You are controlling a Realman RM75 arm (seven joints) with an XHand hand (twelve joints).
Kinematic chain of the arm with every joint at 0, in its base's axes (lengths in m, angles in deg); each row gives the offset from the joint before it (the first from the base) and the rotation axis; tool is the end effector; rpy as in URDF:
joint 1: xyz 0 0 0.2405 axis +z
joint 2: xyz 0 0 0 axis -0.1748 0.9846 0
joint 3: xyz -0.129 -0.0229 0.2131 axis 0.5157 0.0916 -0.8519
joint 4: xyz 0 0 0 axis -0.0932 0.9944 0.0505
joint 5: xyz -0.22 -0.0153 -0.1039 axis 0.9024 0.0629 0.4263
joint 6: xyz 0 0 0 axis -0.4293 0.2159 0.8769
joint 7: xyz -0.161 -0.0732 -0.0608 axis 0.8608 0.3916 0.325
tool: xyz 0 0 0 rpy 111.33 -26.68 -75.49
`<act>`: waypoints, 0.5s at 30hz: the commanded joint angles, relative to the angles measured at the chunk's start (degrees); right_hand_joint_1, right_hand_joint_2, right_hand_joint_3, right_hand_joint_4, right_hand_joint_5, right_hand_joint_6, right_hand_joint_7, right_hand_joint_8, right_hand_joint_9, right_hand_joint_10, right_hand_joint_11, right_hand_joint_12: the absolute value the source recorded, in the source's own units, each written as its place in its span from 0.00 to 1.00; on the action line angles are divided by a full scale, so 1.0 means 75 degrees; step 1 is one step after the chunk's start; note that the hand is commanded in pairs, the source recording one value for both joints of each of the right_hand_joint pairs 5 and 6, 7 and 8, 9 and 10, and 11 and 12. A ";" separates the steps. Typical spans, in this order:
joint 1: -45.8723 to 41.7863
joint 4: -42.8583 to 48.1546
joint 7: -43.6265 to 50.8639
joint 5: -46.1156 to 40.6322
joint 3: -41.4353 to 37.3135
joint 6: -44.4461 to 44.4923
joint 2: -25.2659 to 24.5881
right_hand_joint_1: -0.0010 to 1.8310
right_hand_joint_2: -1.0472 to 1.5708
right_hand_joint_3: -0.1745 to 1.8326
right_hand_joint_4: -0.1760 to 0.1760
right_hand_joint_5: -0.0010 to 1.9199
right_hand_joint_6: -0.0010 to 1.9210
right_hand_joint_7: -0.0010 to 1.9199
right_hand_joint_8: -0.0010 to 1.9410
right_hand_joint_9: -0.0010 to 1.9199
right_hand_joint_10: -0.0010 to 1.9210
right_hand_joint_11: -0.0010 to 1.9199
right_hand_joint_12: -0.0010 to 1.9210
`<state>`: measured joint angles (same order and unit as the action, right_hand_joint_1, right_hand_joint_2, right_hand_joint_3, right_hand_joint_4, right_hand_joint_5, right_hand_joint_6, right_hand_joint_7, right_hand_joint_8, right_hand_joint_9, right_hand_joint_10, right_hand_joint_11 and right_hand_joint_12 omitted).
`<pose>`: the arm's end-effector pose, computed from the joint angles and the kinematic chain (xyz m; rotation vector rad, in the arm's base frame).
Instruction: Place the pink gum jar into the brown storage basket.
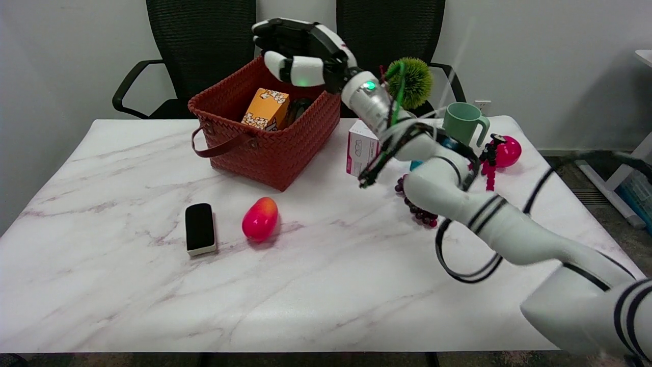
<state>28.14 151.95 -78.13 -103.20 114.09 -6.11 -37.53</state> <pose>-0.0978 -0.5440 0.2030 1.7333 -1.1534 1.2464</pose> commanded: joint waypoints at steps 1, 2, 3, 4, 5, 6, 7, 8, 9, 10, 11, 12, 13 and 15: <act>-0.5017 0.3739 0.1919 -0.0073 -0.3308 0.1443 0.0724 0.67 0.64 0.59 0.50 0.37 0.37 0.40 0.39 0.28 0.28 0.28 0.28; -0.5112 0.3652 0.1919 -0.0081 -0.3298 0.1518 0.0692 0.67 0.64 0.59 0.50 0.37 0.37 0.41 0.40 0.28 0.28 0.28 0.28; -0.5207 0.3537 0.1903 -0.0100 -0.3253 0.1652 0.0671 0.67 0.64 0.59 0.50 0.37 0.37 0.42 0.41 0.29 0.29 0.29 0.29; -0.5266 0.3323 0.1866 -0.0113 -0.3145 0.1835 0.0658 0.67 0.64 0.59 0.50 0.37 0.37 0.42 0.42 0.29 0.29 0.29 0.29; -0.5293 0.3163 0.1855 -0.0156 -0.3071 0.1982 0.0655 0.67 0.64 0.59 0.50 0.37 0.37 0.43 0.42 0.29 0.29 0.29 0.29; -0.5299 0.2906 0.1855 -0.0278 -0.2891 0.2206 0.0655 0.67 0.64 0.59 0.50 0.37 0.37 0.43 0.43 0.30 0.30 0.29 0.29; -0.5299 0.2624 0.1855 -0.0470 -0.2683 0.2469 0.0655 0.67 0.64 0.59 0.50 0.37 0.37 0.44 0.43 0.30 0.30 0.29 0.29; -0.5299 0.2464 0.1855 -0.0603 -0.2558 0.2642 0.0655 0.67 0.64 0.59 0.50 0.37 0.37 0.44 0.43 0.30 0.30 0.29 0.29; -0.5299 0.2280 0.1871 -0.0801 -0.2387 0.2839 0.0655 0.67 0.64 0.59 0.50 0.37 0.37 0.44 0.43 0.30 0.30 0.30 0.30; -0.5299 0.2098 0.1893 -0.0996 -0.2242 0.2990 0.0663 0.67 0.64 0.59 0.50 0.37 0.37 0.44 0.44 0.31 0.31 0.30 0.30; -0.5299 0.2007 0.1905 -0.1073 -0.2192 0.3072 0.0665 0.67 0.64 0.59 0.50 0.37 0.37 0.44 0.44 0.31 0.31 0.30 0.30; -0.5299 0.1897 0.1916 -0.1102 -0.2151 0.3190 0.0665 0.67 0.64 0.59 0.50 0.37 0.37 0.45 0.44 0.31 0.31 0.30 0.30; -0.5299 0.1800 0.1919 -0.1107 -0.2134 0.3307 0.0665 0.67 0.64 0.58 0.50 0.36 0.36 0.45 0.45 0.31 0.31 0.31 0.31; -0.5299 0.1671 0.1919 -0.1069 -0.2112 0.3507 0.0692 0.67 0.64 0.57 0.50 0.36 0.36 0.47 0.46 0.32 0.32 0.32 0.32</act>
<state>0.96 168.45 -68.17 -105.10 98.77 4.53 -33.62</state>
